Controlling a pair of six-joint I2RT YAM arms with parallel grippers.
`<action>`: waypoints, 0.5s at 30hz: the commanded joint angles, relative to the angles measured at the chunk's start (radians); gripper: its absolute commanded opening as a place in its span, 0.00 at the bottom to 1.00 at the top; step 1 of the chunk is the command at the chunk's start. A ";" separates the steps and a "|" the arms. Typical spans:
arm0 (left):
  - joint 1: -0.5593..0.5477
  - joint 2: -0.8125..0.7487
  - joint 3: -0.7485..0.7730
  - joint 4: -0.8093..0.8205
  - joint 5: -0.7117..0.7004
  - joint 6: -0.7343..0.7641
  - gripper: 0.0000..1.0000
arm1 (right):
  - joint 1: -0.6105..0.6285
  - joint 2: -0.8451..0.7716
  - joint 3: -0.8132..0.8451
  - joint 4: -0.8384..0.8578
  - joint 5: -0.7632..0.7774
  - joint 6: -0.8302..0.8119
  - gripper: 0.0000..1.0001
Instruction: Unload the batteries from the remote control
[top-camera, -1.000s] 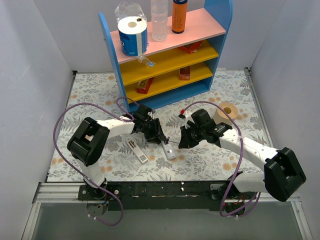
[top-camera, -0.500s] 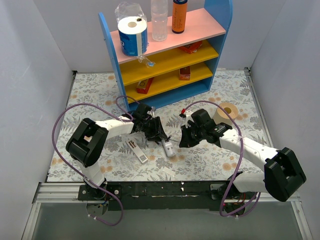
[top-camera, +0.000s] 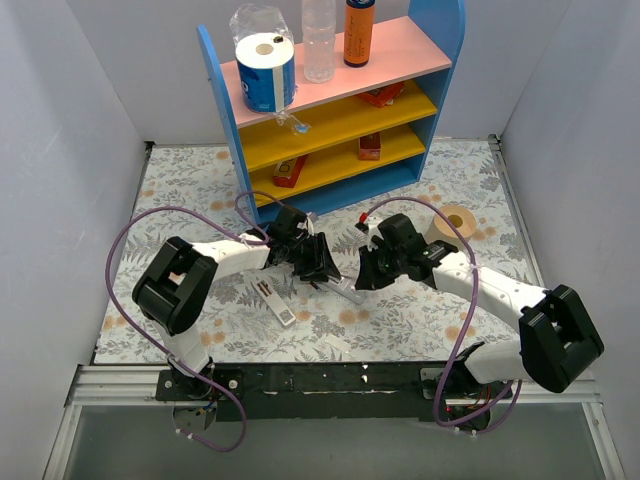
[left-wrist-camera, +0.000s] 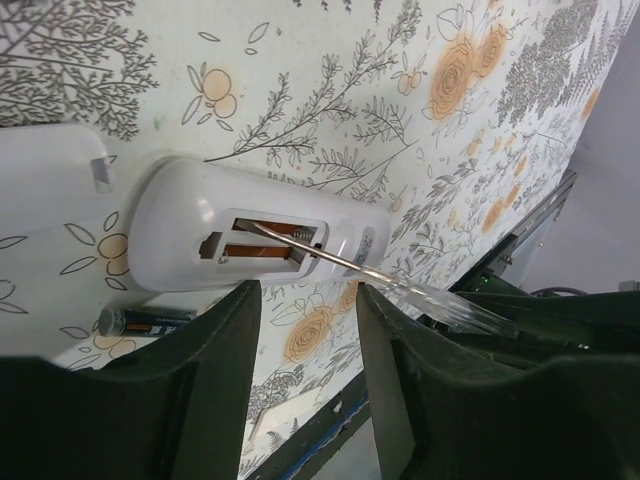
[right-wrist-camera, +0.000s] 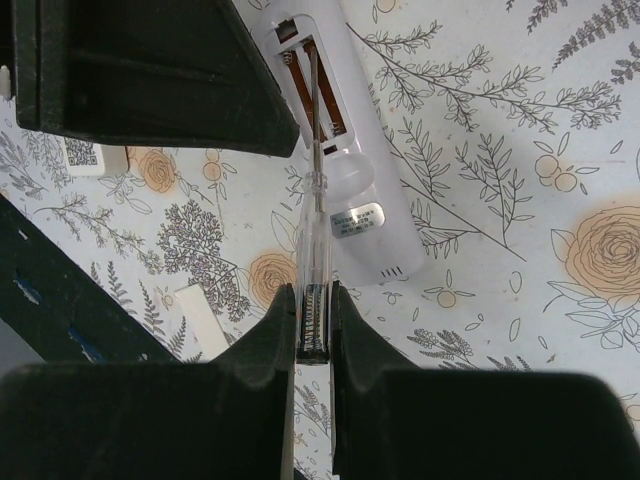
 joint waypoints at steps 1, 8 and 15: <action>-0.002 -0.097 0.016 -0.039 -0.080 0.016 0.43 | -0.005 0.000 0.053 -0.003 0.005 -0.017 0.01; 0.000 -0.229 0.033 -0.114 -0.204 0.022 0.44 | -0.009 -0.027 0.044 -0.066 0.055 -0.010 0.01; -0.002 -0.412 -0.005 -0.197 -0.298 0.038 0.49 | -0.012 -0.046 0.030 -0.111 0.110 0.013 0.01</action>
